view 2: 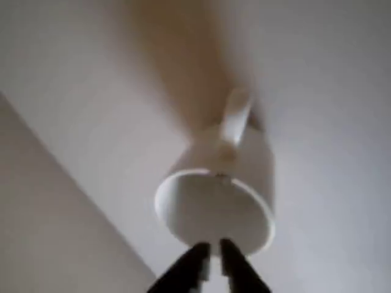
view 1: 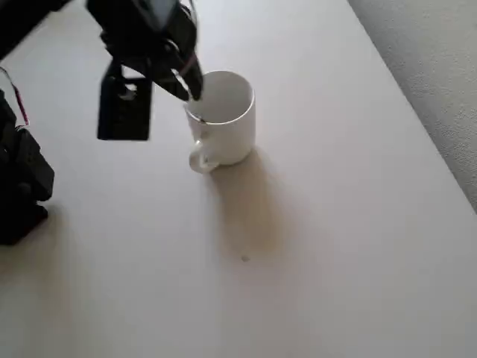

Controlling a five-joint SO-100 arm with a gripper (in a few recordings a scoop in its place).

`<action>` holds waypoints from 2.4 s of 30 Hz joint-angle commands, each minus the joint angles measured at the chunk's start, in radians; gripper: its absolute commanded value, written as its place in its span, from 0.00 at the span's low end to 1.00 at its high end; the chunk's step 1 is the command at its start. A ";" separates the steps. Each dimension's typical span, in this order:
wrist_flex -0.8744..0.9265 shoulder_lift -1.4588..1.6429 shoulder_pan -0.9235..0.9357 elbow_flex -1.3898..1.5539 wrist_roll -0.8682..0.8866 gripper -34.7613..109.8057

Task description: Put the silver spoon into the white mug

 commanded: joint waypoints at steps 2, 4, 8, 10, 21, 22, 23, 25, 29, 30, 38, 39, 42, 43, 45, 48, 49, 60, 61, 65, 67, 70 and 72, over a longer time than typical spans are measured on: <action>0.006 0.291 0.009 0.052 0.006 0.23; 0.006 0.414 0.000 0.110 -0.026 0.23; -0.075 0.701 -0.046 0.472 -0.129 0.23; -0.268 0.923 -0.048 0.822 -0.190 0.23; -0.566 1.697 -0.038 1.973 -0.448 0.23; -0.540 1.730 -0.040 2.003 -0.451 0.23; -0.528 1.730 -0.040 2.026 -0.451 0.23; -0.517 1.729 -0.031 2.059 -0.448 0.23; -0.514 1.729 -0.020 2.059 -0.445 0.23; -0.514 1.729 -0.020 2.059 -0.445 0.23; -0.512 1.729 -0.020 2.059 -0.445 0.23; -0.512 1.729 -0.020 2.059 -0.445 0.23; -0.512 1.729 -0.020 2.059 -0.445 0.23; -0.512 1.729 -0.020 2.059 -0.445 0.23; -0.512 1.729 -0.020 2.059 -0.445 0.23; -0.512 1.729 -0.020 2.059 -0.445 0.23; -0.512 1.729 -0.020 2.059 -0.445 0.23; -0.512 1.729 -0.020 2.059 -0.445 0.23; -0.512 1.729 -0.020 2.059 -0.445 0.23; -0.512 1.729 -0.020 2.059 -0.445 0.23; -0.512 1.729 -0.020 2.059 -0.445 0.23; -0.512 1.729 -0.020 2.059 -0.445 0.23; -0.512 1.729 -0.020 2.059 -0.445 0.23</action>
